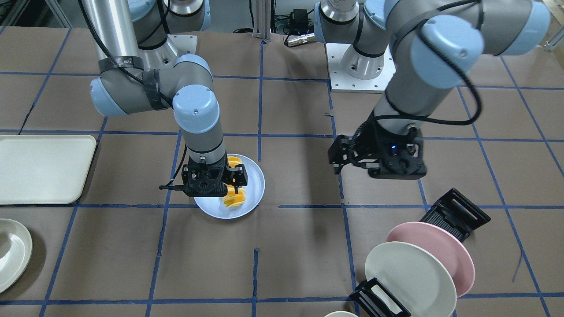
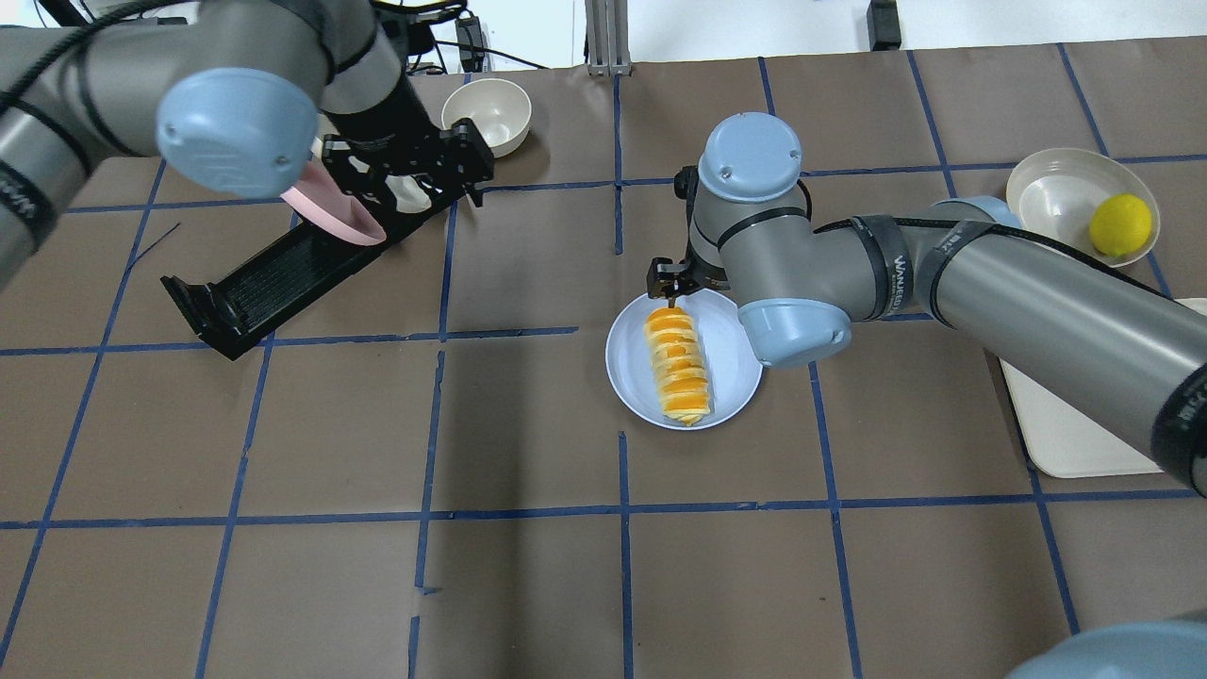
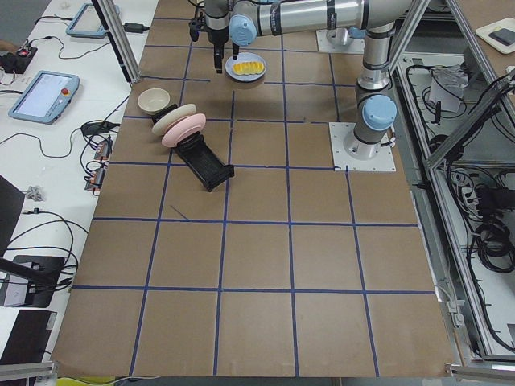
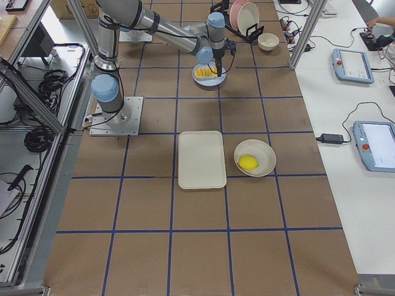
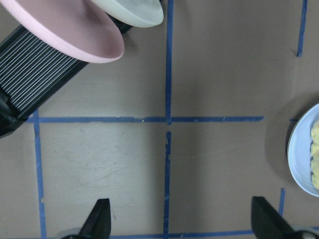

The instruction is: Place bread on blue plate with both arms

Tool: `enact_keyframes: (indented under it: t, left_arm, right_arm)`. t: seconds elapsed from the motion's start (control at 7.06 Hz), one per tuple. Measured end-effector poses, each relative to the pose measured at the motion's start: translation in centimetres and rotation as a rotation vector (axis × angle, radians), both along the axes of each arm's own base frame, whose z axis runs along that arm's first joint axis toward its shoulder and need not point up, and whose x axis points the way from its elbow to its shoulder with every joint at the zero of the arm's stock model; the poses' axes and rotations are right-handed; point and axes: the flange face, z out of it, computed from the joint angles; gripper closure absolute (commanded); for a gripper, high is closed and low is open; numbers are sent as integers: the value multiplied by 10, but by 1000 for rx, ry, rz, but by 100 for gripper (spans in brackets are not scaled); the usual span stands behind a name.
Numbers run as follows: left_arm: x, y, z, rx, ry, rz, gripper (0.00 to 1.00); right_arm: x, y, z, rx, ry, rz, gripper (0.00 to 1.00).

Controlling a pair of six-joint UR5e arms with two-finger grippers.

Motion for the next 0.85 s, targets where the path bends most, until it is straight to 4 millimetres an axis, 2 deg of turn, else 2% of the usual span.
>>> enact_keyframes:
  t: [0.14, 0.28, 0.57, 0.71, 0.85]
  left_arm:
    - [-9, -2, -6, -8, -1, -28, 0]
    - [6, -1, 2, -2, -9, -65, 0]
    - [70, 14, 39, 41, -20, -96, 0]
    - [92, 26, 57, 49, -19, -101, 0]
    - [100, 32, 65, 53, -15, -102, 0]
  right_arm:
    - [-20, -9, 5, -28, 16, 24, 0]
    - [-36, -16, 9, -47, 29, 51, 0]
    - [-48, -19, 11, -58, 38, 67, 0]
    - [-49, -17, 9, -51, 35, 68, 0]
    - [-50, -13, 8, -47, 36, 67, 0]
